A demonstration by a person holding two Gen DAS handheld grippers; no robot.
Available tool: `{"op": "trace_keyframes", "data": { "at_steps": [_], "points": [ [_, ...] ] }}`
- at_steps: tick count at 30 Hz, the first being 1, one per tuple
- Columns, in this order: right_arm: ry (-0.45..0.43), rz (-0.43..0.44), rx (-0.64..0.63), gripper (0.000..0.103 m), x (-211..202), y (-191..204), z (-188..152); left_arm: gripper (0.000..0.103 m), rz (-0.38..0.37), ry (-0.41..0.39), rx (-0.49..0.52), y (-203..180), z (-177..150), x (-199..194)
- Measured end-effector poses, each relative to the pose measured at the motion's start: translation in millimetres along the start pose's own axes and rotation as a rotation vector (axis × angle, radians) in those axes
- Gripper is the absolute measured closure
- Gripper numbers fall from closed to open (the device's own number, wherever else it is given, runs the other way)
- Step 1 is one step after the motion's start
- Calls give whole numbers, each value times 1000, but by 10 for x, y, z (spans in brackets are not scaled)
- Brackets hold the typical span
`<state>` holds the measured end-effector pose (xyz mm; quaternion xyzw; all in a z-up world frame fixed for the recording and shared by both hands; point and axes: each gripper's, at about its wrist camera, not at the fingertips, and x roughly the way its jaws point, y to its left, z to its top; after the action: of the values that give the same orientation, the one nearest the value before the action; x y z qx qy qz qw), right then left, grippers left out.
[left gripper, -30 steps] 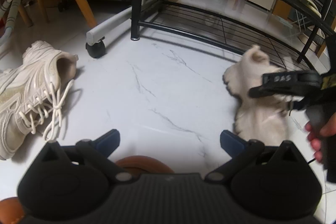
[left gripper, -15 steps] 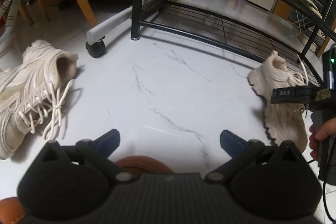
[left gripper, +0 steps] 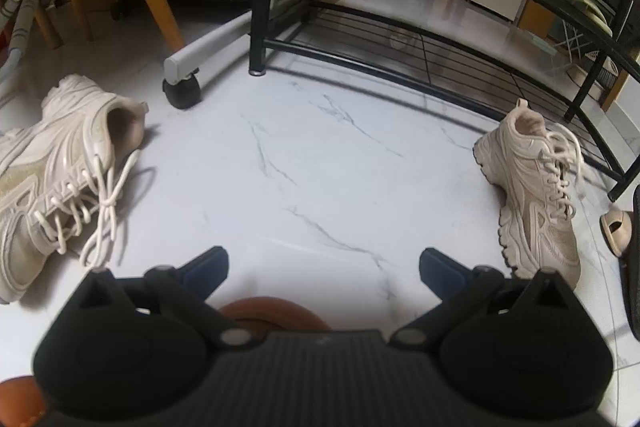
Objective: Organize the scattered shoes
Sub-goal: 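Carry the sneaker in the right tool and set it beside the rack, then grasp the second cream sneaker near the chair with the left tool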
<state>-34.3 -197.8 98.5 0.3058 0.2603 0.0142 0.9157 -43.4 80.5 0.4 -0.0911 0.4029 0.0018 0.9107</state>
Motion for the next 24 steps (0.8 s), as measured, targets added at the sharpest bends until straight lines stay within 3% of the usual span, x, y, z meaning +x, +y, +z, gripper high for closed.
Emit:
{"op": "trace_keyframes", "data": {
  "at_steps": [1,3,5,8,13,17,24],
  "points": [
    [-63,35,6,0,-210,-11,-151,1,1,1,0,0,0,0],
    [-119,13,5,0,-317,-63,-327,1,4,1,8,-15,-6,-6],
    [-75,-46,-4,0,-114,-143,-388,1,9,7,24,-38,-10,-8],
    [-49,-49,-35,0,112,-156,-390,1,17,33,44,-61,1,8],
    [-55,6,-43,0,323,-212,-422,1,54,45,42,48,102,-29],
    [-16,1,100,0,421,-475,-408,1,177,-1,117,168,317,-145],
    [-16,29,166,0,471,-591,-396,1,211,16,246,662,673,-284]
  ]
}}
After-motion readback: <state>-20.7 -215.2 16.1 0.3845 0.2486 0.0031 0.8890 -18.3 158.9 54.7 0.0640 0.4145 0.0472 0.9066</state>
